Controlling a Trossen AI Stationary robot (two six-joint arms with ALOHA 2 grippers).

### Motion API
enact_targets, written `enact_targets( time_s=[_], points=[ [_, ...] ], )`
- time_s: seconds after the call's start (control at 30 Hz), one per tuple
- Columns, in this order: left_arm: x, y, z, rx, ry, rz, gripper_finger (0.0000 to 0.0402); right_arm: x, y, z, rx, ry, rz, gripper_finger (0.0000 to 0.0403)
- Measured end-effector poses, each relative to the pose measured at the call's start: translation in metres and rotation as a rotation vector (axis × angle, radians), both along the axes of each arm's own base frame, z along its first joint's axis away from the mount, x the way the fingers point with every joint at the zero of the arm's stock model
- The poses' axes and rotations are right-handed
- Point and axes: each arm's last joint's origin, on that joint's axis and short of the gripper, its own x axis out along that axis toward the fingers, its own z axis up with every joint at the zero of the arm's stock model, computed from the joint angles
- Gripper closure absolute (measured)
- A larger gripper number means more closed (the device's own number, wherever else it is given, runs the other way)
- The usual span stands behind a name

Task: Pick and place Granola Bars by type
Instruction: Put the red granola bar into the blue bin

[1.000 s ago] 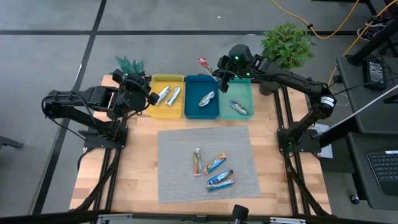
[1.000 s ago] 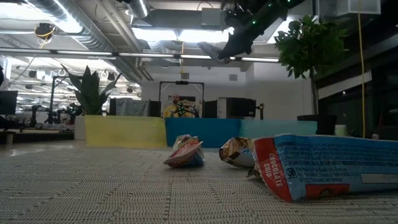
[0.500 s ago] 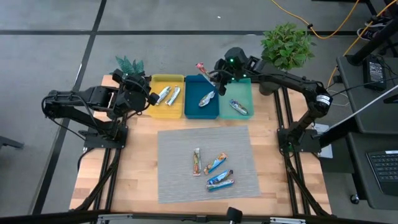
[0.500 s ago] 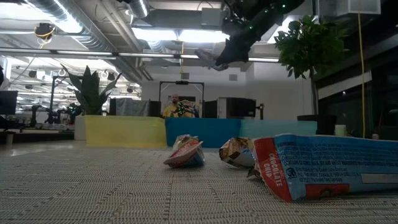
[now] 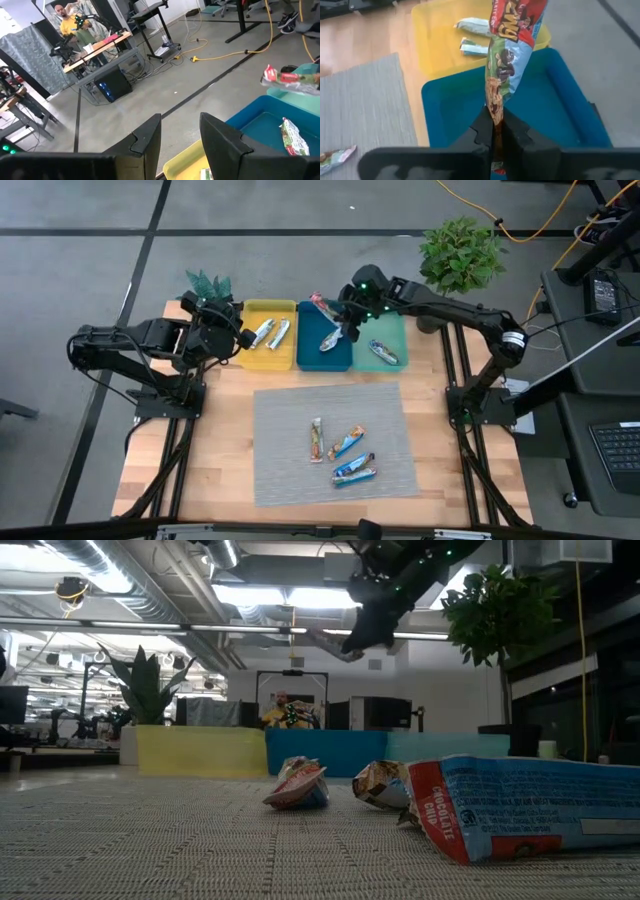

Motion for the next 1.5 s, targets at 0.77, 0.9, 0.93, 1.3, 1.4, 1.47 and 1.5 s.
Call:
enact_targets(
  time_s=[0.77, 0.9, 0.93, 1.3, 1.4, 1.47, 1.5],
  points=[
    [0.000, 0.000, 0.000, -0.001, 0.000, -0.001, 0.0274, 0.018, 0.013, -0.057, 0.067, 0.235, 0.114, 0.0381],
    [0.000, 0.000, 0.000, -0.001, 0.000, -0.001, 0.0274, 0.016, 0.016, -0.066, 0.067, 0.259, 0.113, 0.0380],
    [0.000, 0.000, 0.000, -0.001, 0.000, -0.001, 0.0274, 0.016, 0.018, -0.068, 0.068, 0.270, 0.114, 0.0380],
    [0.000, 0.000, 0.000, -0.014, 0.001, -0.014, 0.0274, 0.019, 0.031, -0.082, 0.085, 0.273, 0.124, 0.0382],
    [0.000, 0.000, 0.000, -0.014, 0.001, -0.015, 0.0274, 0.019, 0.031, -0.083, 0.084, 0.265, 0.120, 0.0381],
    [0.000, 0.000, 0.000, -0.014, 0.001, -0.015, 0.0274, 0.021, 0.030, -0.086, 0.084, 0.260, 0.117, 0.0381],
    [0.000, 0.000, 0.000, -0.014, 0.000, -0.015, 0.0274, 0.022, 0.030, -0.088, 0.093, 0.262, 0.108, 0.0381]
  ],
)
